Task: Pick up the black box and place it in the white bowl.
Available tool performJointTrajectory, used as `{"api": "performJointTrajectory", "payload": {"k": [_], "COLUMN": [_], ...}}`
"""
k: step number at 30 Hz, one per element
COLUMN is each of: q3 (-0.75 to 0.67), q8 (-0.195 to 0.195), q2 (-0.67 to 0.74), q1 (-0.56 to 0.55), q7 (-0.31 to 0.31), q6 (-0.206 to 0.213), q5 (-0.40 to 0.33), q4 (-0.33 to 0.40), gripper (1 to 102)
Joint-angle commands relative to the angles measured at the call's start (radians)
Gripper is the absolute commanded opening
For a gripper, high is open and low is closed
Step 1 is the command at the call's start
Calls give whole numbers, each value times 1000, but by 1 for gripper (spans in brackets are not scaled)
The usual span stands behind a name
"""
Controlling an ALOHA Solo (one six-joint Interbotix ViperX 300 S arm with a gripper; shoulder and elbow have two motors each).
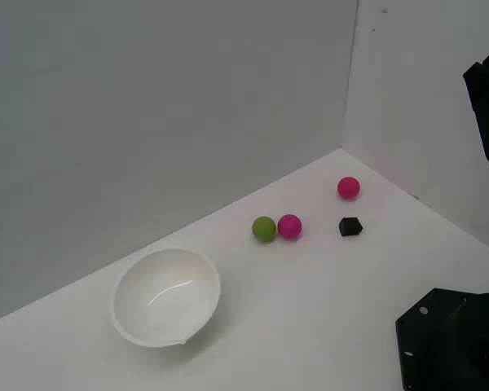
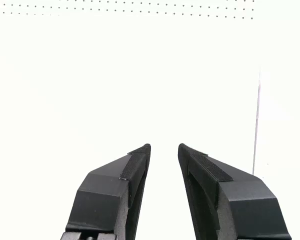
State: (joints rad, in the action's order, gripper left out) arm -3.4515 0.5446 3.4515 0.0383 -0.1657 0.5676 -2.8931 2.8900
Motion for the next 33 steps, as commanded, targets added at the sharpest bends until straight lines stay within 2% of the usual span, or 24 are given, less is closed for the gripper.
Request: {"api": "performJointTrajectory", "payload": {"k": [1, 10, 18, 33], "q3": [-20, -20, -20, -20], "q8": [-2, -2, -2, 0], "q2": [20, 20, 20, 20], "q1": [8, 6, 6, 6], "q7": [-3, -5, -43, -71], "q6": [8, 9, 9, 8], "q5": [-14, -104, -97, -87], "q4": [12, 101, 98, 92], "gripper": [35, 35, 35, 35]}}
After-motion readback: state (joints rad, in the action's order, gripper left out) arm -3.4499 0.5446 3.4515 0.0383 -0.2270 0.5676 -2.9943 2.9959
